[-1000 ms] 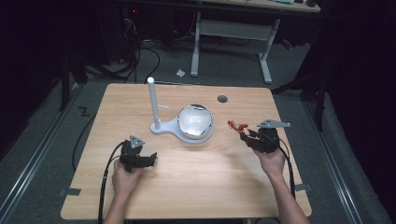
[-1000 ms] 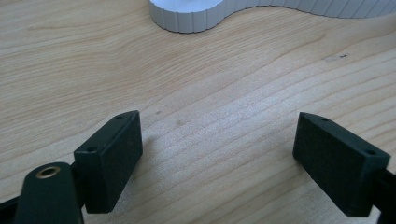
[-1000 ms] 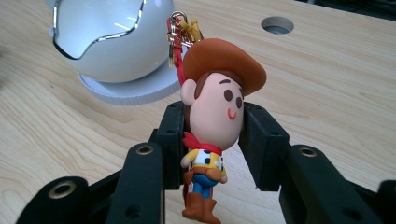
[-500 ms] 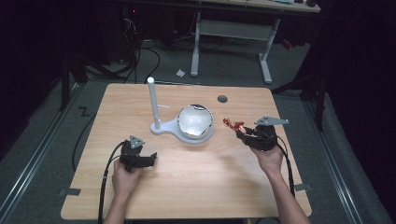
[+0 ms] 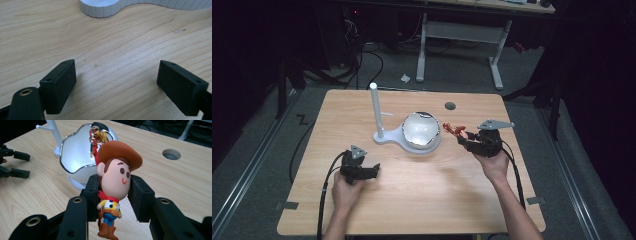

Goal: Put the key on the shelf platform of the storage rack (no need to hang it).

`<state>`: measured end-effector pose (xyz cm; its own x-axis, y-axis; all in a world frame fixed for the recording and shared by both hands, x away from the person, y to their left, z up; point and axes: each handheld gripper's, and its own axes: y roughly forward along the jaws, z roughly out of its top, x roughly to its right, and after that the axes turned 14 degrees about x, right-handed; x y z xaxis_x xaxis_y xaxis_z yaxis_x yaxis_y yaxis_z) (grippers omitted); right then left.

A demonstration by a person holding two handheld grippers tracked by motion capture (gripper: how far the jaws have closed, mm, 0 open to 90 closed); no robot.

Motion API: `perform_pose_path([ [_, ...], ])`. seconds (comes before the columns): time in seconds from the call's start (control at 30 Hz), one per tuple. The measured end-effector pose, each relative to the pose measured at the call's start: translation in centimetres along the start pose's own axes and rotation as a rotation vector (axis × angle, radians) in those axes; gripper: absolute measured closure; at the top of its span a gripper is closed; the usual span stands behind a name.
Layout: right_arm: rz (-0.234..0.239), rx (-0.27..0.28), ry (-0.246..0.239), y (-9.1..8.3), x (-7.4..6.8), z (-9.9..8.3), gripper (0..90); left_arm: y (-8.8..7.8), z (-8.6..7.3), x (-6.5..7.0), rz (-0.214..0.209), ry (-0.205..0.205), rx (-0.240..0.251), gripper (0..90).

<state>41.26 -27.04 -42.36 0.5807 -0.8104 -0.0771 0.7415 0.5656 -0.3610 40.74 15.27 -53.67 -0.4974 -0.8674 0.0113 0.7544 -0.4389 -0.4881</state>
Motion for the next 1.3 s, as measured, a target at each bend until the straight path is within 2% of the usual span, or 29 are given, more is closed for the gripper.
perform_pose_path([
  [0.77, 0.081, -0.006, -0.05, 4.3, -2.4, 2.3, 62.8, 0.0, 0.0, 0.0, 0.001, 0.0, 0.001, 16.4],
  [1.3, 0.119, -0.036, -0.065, 7.7, -3.7, 2.8, 62.8, 0.0, 0.0, 0.0, 0.002, -0.001, 0.001, 16.5],
])
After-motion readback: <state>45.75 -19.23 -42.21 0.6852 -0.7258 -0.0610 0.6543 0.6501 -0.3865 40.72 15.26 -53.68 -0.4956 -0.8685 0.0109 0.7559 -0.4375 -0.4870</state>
